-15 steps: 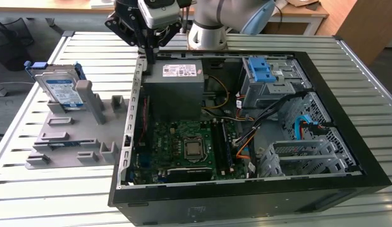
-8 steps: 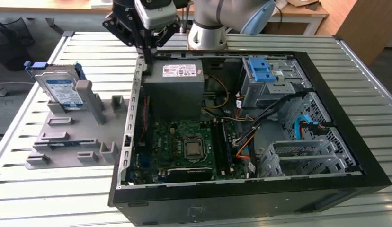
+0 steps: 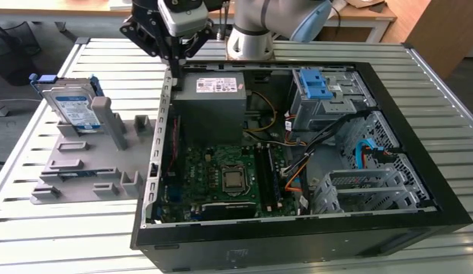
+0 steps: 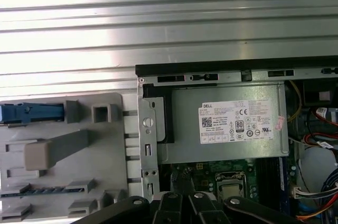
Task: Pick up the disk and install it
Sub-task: 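Reach for the disk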
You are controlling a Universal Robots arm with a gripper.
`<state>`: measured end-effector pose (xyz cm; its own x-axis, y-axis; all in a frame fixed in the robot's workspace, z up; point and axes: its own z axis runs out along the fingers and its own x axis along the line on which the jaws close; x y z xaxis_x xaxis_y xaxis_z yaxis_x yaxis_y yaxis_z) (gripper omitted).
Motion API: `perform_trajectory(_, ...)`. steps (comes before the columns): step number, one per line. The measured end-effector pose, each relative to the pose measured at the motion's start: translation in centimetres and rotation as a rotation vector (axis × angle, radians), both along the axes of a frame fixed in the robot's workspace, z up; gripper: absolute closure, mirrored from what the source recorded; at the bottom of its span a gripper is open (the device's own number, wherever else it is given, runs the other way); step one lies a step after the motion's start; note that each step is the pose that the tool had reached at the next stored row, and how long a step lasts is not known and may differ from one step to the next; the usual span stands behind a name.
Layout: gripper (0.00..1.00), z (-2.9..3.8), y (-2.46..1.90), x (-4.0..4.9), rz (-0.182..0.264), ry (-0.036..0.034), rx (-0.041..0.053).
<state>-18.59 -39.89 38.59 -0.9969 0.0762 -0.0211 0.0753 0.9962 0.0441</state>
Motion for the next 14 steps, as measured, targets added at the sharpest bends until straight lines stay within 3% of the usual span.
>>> perform_trajectory(14,0.89,-0.18,0.0,-0.96,0.0,0.0014,0.0)
